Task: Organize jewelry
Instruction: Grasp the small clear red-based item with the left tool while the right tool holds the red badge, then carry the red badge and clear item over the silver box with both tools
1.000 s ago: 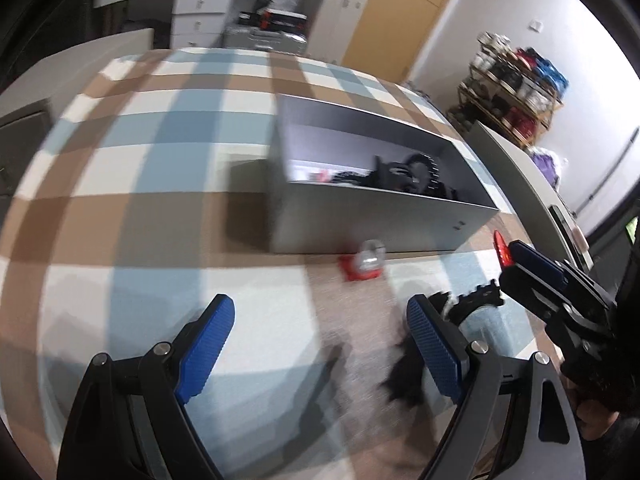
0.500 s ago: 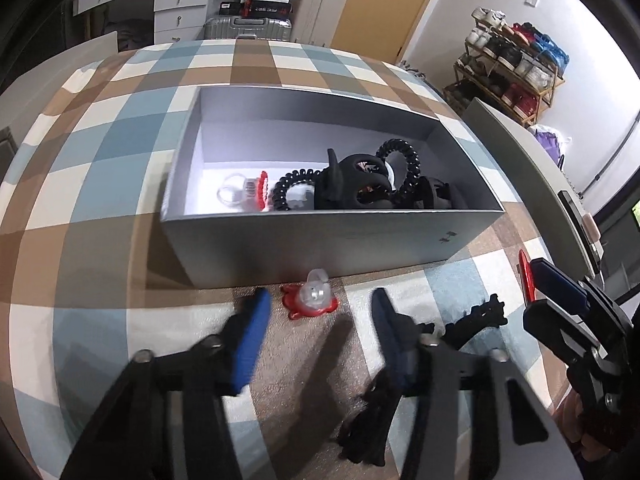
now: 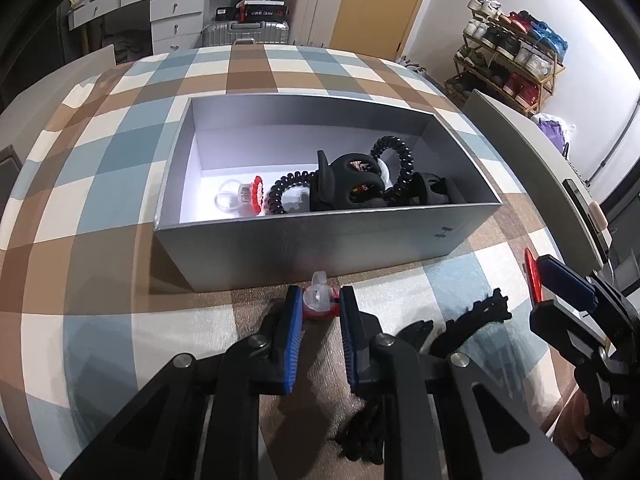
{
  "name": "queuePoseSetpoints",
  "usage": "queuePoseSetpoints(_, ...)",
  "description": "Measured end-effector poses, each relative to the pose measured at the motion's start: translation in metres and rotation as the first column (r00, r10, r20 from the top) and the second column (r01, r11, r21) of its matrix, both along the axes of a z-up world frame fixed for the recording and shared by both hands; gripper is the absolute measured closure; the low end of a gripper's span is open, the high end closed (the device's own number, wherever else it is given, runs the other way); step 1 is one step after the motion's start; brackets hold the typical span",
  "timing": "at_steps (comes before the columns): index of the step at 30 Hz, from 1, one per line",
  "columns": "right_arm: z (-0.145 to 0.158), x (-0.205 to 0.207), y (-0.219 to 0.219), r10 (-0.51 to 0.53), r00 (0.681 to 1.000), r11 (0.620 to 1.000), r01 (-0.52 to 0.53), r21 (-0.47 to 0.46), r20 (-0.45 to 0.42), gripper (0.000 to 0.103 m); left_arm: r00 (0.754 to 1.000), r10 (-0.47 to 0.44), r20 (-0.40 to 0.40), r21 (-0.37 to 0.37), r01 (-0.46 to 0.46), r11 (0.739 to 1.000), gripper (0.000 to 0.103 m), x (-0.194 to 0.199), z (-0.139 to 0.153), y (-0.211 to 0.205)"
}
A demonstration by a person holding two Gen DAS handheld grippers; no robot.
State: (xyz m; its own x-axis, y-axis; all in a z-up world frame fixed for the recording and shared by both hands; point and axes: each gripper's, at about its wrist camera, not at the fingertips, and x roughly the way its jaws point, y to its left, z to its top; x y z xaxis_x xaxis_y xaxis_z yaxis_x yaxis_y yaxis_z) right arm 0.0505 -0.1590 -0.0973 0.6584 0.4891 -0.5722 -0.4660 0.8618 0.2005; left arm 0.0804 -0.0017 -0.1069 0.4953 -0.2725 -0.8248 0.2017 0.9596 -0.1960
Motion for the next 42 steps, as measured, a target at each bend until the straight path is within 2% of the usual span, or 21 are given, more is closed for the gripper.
queuePoseSetpoints(11,0.009,-0.007,0.011,0.013,1.000,1.000,-0.013,0.001,0.009,0.061,0.999,-0.017,0.051,-0.008,0.017,1.000,0.090,-0.019,0.013,0.008)
queuePoseSetpoints(21,0.028,-0.008,0.029,0.050,0.998,0.998,-0.050,0.024,0.034,0.061,0.992,0.012,0.125,-0.062,-0.004,0.998,0.090,-0.034,0.039,0.030)
queuePoseSetpoints(31,0.046,0.020,0.055,0.077,0.994,0.997,-0.079,0.015,0.075,0.061,0.980,-0.002,0.201,-0.088,0.020,0.996,0.090,-0.010,0.060,0.034)
queuePoseSetpoints(37,0.041,0.048,0.059,0.068,0.997,0.997,-0.068,0.020,0.038,0.061,0.977,-0.001,0.211,-0.106,0.025,0.994,0.090,0.015,0.061,0.030)
queuePoseSetpoints(42,0.041,0.067,0.060,0.059,0.998,0.998,-0.060,0.012,0.026,0.061,0.982,-0.004,0.190,-0.118,0.027,0.993,0.090,0.031,0.056,0.029)
